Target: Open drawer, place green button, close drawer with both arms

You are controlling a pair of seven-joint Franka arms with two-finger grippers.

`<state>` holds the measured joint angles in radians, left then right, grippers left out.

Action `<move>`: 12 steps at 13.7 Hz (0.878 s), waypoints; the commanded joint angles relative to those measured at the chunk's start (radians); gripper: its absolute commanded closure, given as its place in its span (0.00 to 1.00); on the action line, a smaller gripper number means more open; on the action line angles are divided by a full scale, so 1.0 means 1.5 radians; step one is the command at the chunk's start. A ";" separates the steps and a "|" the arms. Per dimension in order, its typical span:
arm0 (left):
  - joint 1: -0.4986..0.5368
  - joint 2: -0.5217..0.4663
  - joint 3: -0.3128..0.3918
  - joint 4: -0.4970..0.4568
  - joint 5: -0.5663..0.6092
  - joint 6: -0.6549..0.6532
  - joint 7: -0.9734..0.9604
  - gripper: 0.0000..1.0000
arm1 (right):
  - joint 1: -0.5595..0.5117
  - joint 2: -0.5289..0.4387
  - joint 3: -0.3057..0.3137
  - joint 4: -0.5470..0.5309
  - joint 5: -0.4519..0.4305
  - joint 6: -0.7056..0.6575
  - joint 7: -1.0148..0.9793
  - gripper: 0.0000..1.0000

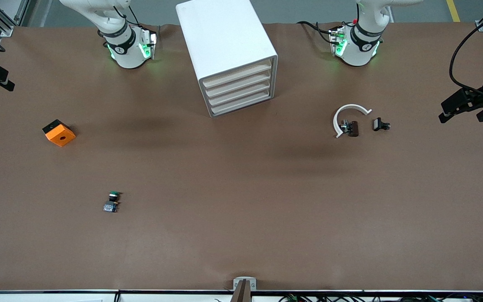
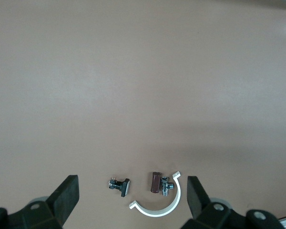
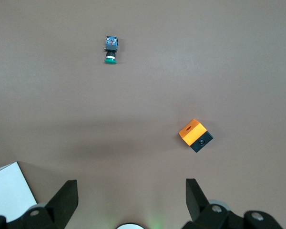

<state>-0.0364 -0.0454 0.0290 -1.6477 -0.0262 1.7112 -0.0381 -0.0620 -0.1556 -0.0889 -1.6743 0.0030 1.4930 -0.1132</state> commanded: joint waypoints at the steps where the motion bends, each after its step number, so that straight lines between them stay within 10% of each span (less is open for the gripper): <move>1: -0.002 0.002 -0.002 0.010 0.013 -0.013 -0.006 0.00 | -0.002 -0.017 0.003 -0.014 -0.001 0.007 0.005 0.00; 12: -0.003 0.030 -0.001 -0.002 0.011 -0.049 -0.009 0.00 | -0.004 0.006 0.001 0.028 -0.019 -0.001 0.003 0.00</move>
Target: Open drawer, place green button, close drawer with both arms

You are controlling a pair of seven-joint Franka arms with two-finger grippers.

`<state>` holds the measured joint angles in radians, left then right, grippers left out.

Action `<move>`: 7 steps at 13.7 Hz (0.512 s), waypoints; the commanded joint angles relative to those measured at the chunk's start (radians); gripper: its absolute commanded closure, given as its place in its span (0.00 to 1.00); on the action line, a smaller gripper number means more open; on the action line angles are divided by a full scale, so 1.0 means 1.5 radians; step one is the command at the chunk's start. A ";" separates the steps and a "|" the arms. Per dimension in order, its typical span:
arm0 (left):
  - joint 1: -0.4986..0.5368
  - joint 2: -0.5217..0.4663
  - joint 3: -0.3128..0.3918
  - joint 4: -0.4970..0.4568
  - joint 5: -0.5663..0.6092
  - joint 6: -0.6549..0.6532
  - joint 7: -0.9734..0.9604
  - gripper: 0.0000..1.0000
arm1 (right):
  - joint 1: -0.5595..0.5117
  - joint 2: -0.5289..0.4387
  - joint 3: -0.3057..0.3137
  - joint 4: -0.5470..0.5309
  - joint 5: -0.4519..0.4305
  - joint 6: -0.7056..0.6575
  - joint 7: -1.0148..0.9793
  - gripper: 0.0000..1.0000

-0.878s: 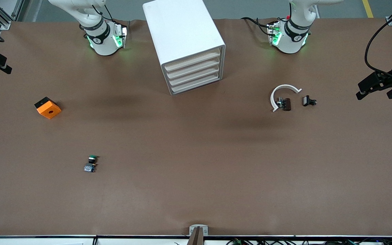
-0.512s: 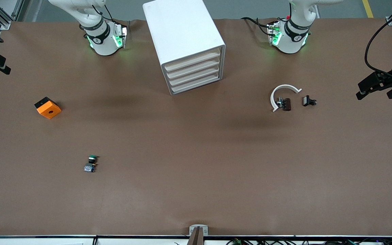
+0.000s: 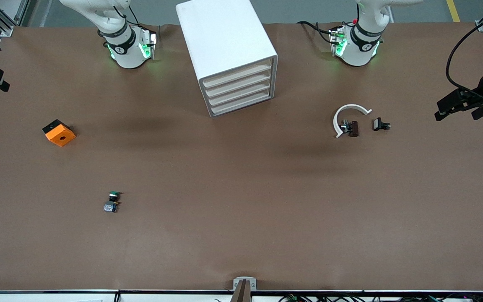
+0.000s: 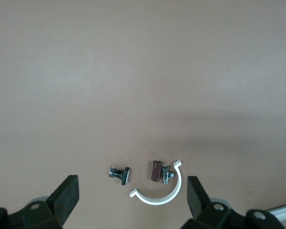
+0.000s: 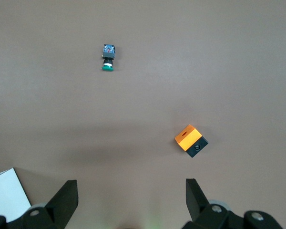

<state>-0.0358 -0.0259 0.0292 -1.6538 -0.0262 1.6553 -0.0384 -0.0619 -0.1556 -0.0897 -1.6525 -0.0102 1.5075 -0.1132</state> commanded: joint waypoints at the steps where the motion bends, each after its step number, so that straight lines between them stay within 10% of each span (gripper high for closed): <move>1: -0.007 0.030 -0.002 0.003 0.011 -0.011 -0.010 0.00 | -0.004 0.006 0.002 0.014 -0.011 -0.011 0.003 0.00; 7: -0.046 0.113 -0.004 0.002 0.001 0.023 -0.058 0.00 | -0.004 0.035 0.003 0.013 -0.014 -0.008 0.003 0.00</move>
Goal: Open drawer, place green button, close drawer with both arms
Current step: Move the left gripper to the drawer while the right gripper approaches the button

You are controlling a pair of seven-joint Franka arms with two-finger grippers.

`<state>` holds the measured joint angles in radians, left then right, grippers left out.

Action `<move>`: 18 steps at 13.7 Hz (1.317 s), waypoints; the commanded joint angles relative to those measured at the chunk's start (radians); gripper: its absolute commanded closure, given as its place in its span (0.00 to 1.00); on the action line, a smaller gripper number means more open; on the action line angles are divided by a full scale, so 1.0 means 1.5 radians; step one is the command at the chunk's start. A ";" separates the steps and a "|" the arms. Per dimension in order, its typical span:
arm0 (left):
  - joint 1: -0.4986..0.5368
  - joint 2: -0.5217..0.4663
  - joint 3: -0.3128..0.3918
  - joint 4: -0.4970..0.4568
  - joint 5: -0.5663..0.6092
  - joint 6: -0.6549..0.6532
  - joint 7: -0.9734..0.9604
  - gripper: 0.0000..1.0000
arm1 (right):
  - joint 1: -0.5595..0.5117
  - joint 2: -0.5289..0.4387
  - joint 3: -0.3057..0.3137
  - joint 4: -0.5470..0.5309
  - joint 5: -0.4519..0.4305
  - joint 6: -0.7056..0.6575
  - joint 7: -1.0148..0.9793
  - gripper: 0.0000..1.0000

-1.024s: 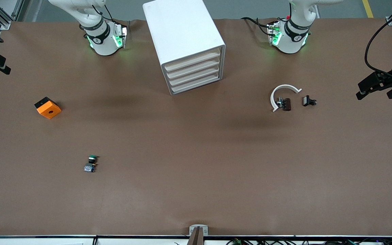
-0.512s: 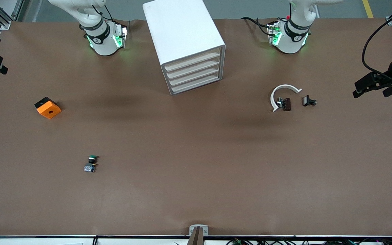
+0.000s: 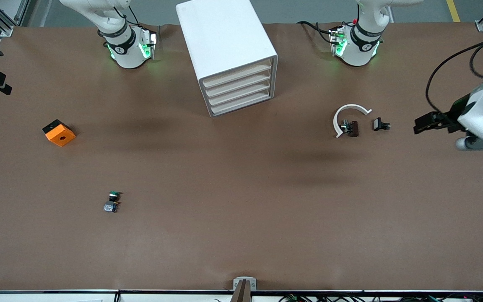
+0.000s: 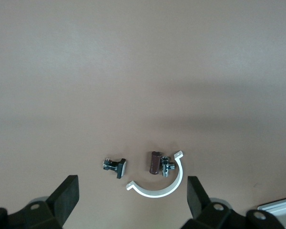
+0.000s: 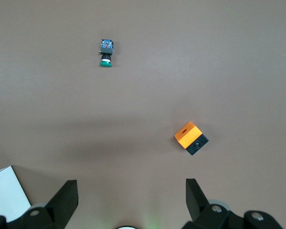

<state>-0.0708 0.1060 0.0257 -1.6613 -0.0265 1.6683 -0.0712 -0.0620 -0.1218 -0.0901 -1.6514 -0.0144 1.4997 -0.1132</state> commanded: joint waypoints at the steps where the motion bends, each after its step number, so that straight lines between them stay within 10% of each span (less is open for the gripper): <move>1: -0.039 0.041 -0.002 0.008 0.002 0.025 -0.063 0.00 | -0.007 0.046 0.003 0.015 -0.012 -0.003 0.002 0.00; 11: -0.242 0.199 -0.005 0.055 -0.009 0.096 -0.535 0.00 | -0.024 0.159 0.000 0.054 -0.014 0.023 -0.004 0.00; 18: -0.303 0.346 -0.005 0.166 -0.245 0.008 -0.844 0.00 | 0.025 0.166 0.004 -0.038 0.027 0.166 0.129 0.00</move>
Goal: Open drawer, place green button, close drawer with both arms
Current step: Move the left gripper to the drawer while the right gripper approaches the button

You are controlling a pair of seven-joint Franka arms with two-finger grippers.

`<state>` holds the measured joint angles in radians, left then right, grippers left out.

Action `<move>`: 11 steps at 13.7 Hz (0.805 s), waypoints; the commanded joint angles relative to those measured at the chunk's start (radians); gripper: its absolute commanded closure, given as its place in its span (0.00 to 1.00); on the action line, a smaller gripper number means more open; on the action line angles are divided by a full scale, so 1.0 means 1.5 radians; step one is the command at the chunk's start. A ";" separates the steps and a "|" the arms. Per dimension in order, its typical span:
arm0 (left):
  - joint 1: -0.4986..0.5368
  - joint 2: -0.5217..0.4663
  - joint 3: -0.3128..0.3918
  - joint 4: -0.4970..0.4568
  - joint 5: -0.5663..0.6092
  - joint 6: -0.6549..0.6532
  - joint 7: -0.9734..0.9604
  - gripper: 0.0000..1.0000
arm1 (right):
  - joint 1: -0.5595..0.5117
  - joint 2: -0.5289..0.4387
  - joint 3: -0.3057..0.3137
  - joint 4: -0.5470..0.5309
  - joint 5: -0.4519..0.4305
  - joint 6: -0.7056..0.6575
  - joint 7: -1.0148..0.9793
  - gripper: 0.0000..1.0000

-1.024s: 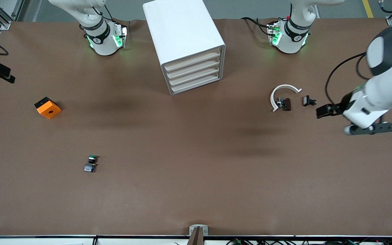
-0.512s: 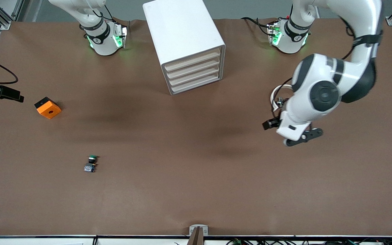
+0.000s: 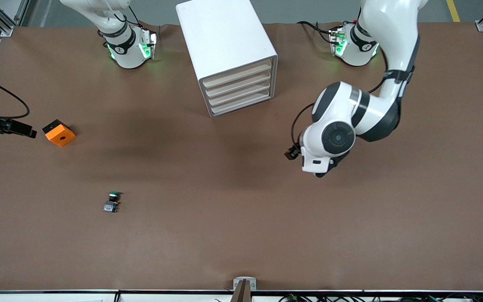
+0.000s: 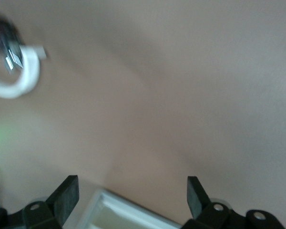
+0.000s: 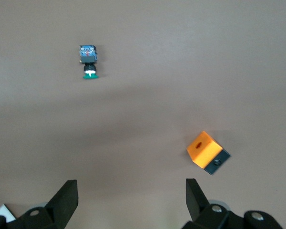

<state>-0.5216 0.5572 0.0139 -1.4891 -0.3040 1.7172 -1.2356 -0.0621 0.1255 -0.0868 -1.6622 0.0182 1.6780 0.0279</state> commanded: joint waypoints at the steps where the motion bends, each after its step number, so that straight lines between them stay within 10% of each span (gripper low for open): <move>1: -0.001 0.066 0.003 0.062 -0.099 -0.026 -0.121 0.00 | 0.035 0.016 0.002 -0.052 0.005 0.097 0.035 0.00; 11: 0.005 0.216 0.004 0.075 -0.294 -0.174 -0.333 0.00 | 0.079 0.250 0.003 -0.060 0.007 0.432 0.092 0.00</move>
<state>-0.5164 0.8299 0.0188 -1.4168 -0.7071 1.5232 -1.6713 0.0559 0.4400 -0.0797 -1.7744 0.0187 2.2695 0.1516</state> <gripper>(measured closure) 0.000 0.000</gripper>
